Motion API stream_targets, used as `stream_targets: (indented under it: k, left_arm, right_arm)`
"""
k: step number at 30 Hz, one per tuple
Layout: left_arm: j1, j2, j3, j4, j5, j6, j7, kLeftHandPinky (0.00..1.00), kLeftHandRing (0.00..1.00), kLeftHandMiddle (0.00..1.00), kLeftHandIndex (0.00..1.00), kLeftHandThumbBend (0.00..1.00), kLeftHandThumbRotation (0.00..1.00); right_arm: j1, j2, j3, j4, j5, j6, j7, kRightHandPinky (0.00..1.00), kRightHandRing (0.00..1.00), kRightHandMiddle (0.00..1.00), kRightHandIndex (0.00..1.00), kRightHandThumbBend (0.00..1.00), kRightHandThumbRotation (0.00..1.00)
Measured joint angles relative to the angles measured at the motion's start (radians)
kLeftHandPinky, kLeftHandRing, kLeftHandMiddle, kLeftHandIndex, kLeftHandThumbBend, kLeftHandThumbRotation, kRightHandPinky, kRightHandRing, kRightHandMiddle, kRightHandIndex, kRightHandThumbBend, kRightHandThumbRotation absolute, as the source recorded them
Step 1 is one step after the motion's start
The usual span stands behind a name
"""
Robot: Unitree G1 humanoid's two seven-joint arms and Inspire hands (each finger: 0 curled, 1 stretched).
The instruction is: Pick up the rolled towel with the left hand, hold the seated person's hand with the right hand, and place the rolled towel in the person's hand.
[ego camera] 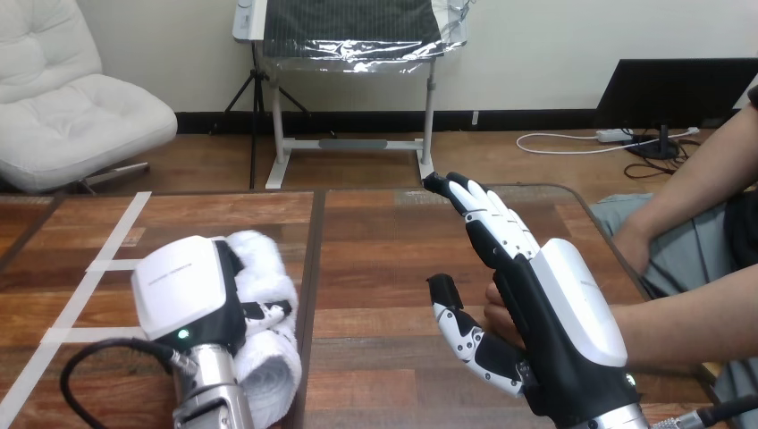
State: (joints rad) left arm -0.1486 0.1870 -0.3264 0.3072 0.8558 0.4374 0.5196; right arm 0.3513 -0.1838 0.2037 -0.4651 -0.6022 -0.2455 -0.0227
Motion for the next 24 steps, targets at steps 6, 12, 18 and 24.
stream_targets:
  k: [6, 12, 18, 24]
  left_arm:
    - [0.023, 0.014, 0.026, 0.016, -0.085, -0.154, 0.023, 0.23, 0.29, 0.39, 0.53, 0.69, 0.00]
    - [0.050, 0.019, 0.057, 0.026, -0.192, -0.316, 0.024, 0.30, 0.35, 0.44, 0.53, 0.67, 0.00]
    - [0.074, 0.016, 0.096, 0.052, -0.337, -0.483, -0.015, 0.33, 0.38, 0.47, 0.54, 0.67, 0.00]
    - [0.099, -0.001, 0.143, 0.080, -0.522, -0.619, -0.119, 0.34, 0.40, 0.47, 0.53, 0.70, 0.00]
  right_arm:
    - [0.000, 0.000, 0.000, 0.000, 0.001, 0.000, 0.000, 1.00, 1.00, 0.96, 0.93, 0.08, 0.00]
    - [0.002, -0.001, 0.000, 0.000, 0.001, 0.000, 0.000, 1.00, 1.00, 0.96, 0.93, 0.08, 0.00]
    - [0.005, -0.001, 0.001, 0.001, 0.001, 0.000, 0.000, 1.00, 1.00, 0.96, 0.92, 0.08, 0.00]
    - [0.009, -0.002, 0.001, 0.001, 0.001, 0.000, 0.000, 1.00, 1.00, 0.95, 0.92, 0.07, 0.00]
